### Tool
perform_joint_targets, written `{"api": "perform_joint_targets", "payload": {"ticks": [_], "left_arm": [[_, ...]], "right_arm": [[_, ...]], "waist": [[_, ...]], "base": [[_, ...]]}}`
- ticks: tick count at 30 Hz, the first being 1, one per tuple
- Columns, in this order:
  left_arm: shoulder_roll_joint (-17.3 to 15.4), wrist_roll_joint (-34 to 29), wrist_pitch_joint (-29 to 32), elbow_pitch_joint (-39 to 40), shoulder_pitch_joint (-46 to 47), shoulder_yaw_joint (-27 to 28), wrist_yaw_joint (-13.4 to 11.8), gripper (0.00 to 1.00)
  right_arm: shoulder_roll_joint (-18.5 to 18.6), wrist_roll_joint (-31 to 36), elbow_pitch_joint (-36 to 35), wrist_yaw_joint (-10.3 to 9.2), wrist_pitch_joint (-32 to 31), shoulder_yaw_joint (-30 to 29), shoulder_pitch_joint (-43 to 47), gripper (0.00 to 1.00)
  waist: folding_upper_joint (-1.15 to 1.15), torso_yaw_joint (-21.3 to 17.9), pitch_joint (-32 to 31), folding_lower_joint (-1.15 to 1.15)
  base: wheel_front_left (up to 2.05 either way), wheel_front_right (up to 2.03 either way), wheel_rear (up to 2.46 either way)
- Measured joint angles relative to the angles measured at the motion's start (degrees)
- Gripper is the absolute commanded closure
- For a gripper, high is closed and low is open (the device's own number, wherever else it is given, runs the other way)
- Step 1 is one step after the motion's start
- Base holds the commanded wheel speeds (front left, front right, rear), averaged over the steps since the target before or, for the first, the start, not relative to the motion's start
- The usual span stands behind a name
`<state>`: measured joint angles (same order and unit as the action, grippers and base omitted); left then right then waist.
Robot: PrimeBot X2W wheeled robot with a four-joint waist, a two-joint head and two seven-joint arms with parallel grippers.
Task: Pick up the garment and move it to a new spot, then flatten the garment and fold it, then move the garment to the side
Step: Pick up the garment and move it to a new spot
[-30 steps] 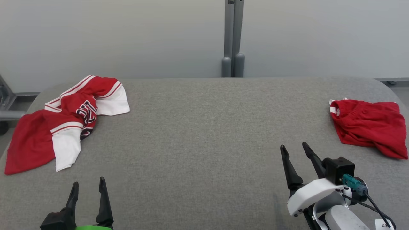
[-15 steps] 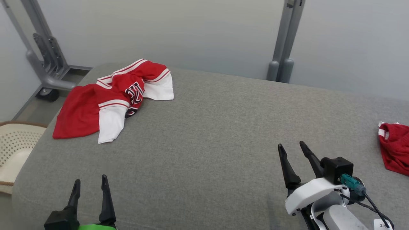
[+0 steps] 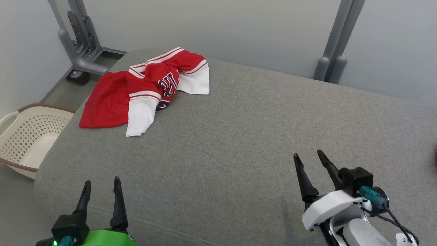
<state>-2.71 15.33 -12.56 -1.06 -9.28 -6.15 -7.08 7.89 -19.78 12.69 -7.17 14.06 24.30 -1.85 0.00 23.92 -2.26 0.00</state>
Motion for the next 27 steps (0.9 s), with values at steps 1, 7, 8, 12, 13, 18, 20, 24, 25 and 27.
{"api": "perform_joint_targets", "payload": {"ticks": [1,7,8,12,13,18,20,24,25,27], "left_arm": [[0.0,0.0,0.0,0.0,0.6,-0.1,0.0,0.0],[-0.2,-0.8,1.3,0.0,5.1,-1.2,0.0,0.0],[-0.4,-1.2,1.5,0.0,6.4,-1.1,0.0,0.0],[-2.0,-2.6,2.9,0.0,12.3,-0.8,0.0,0.0],[-2.4,-2.9,3.4,0.0,13.8,-0.6,0.0,0.0],[-3.3,-2.6,7.1,-2.9,20.0,0.8,0.0,0.0],[-3.3,-1.9,9.0,-4.8,22.4,1.0,0.0,0.0],[-3.4,-1.1,12.7,-9.2,27.5,2.7,0.0,0.0],[-3.4,-0.7,13.6,-10.2,28.8,3.5,0.0,0.0],[-3.8,0.3,15.4,-11.9,31.3,5.1,0.0,0.0]], "right_arm": [[0.1,0.2,0.0,0.0,-0.1,-0.1,0.0,0.0],[1.7,1.9,-1.2,0.0,-1.2,-0.5,-1.8,0.0],[1.9,2.2,-1.4,0.0,-1.6,-0.6,-2.4,0.0],[2.9,2.8,-2.5,0.0,-2.2,-0.7,-4.9,0.0],[3.1,2.9,-2.6,0.0,-2.3,-0.7,-5.3,0.0],[3.6,3.4,-3.5,0.01,-3.1,-0.6,-7.2,0.0],[3.9,3.6,-3.9,0.08,-3.5,-0.5,-7.8,0.0],[4.6,4.1,-4.7,0.19,-4.6,-0.2,-9.5,0.0],[4.8,4.3,-5.0,0.29,-4.7,-0.1,-9.9,0.0],[4.9,4.9,-5.5,0.7,-5.3,0.1,-11.2,0.0]], "waist": [[0.0,-0.1,0.3,0.0],[0.0,-0.7,2.3,0.0],[0.0,-0.9,2.8,0.0],[0.0,-1.5,4.5,0.0],[0.0,-1.7,4.9,0.0],[0.0,-3.0,6.7,0.0],[0.0,-3.5,7.4,0.0],[0.0,-4.5,9.0,0.0],[0.0,-4.8,9.5,0.0],[0.0,-5.4,10.3,0.0]], "base": [[0.0,0.0,0.0],[0.0,0.0,0.0],[0.0,0.0,0.0],[0.0,0.0,0.0],[0.0,0.0,0.0],[0.0,0.0,0.0],[0.0,0.0,0.0],[0.0,0.0,0.0],[0.0,0.0,0.0],[0.0,0.0,0.0]]}}
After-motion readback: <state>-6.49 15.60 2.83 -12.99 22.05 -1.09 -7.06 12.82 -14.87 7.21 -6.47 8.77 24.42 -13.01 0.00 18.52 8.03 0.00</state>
